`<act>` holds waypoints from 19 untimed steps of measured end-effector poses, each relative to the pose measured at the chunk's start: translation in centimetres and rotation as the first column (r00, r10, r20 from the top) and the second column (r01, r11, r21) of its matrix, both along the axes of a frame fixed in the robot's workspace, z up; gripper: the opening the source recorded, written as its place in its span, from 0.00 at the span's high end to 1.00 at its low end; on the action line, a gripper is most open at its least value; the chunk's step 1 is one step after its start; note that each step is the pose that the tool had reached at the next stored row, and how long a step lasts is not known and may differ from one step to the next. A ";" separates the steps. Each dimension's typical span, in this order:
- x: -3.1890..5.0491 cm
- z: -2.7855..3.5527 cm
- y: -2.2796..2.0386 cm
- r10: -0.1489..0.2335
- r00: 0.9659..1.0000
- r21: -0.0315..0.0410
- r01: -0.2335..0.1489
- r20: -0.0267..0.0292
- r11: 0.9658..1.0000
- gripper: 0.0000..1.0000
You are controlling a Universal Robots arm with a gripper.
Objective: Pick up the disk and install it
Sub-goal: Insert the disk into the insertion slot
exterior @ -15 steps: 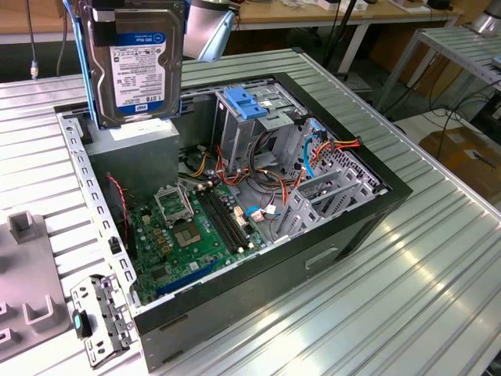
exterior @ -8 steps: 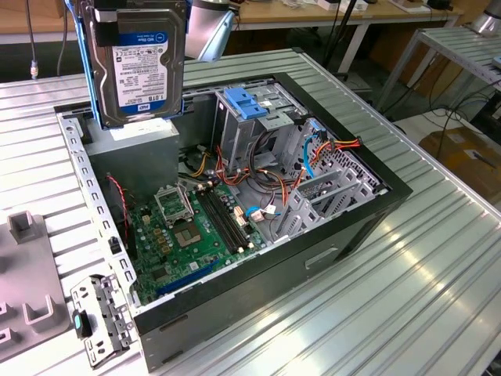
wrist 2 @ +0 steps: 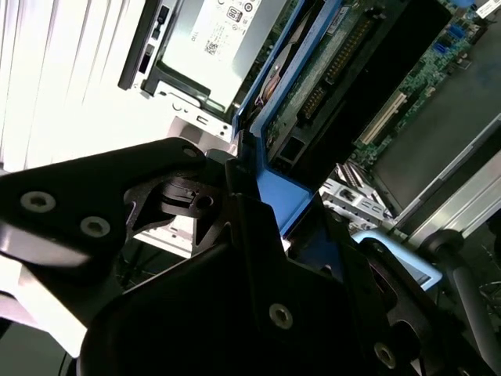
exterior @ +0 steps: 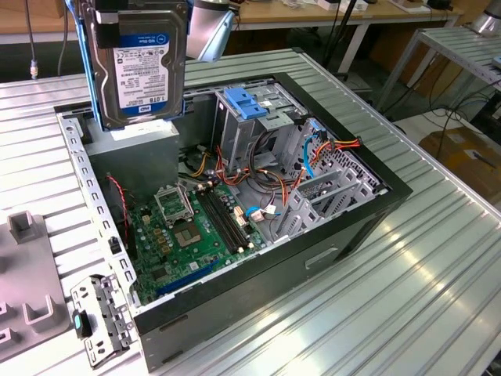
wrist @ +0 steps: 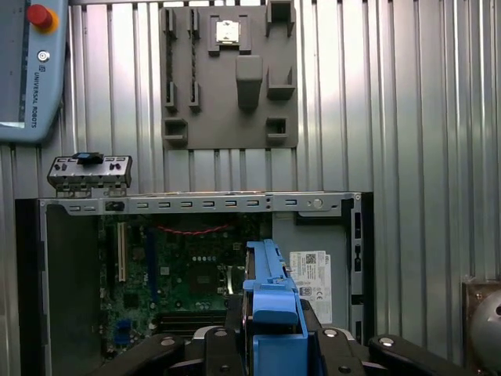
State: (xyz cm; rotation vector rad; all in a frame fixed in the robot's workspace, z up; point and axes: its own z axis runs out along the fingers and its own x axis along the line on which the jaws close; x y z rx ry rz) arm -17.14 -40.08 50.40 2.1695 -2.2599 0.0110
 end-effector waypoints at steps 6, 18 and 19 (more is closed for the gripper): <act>0.00 0.00 -0.23 0.000 1.000 0.000 0.000 0.000 1.000 0.63; 0.00 0.00 -0.61 0.000 1.000 0.000 0.000 0.000 1.000 0.63; 0.00 0.00 -0.64 0.000 1.000 0.000 0.000 0.000 1.000 0.63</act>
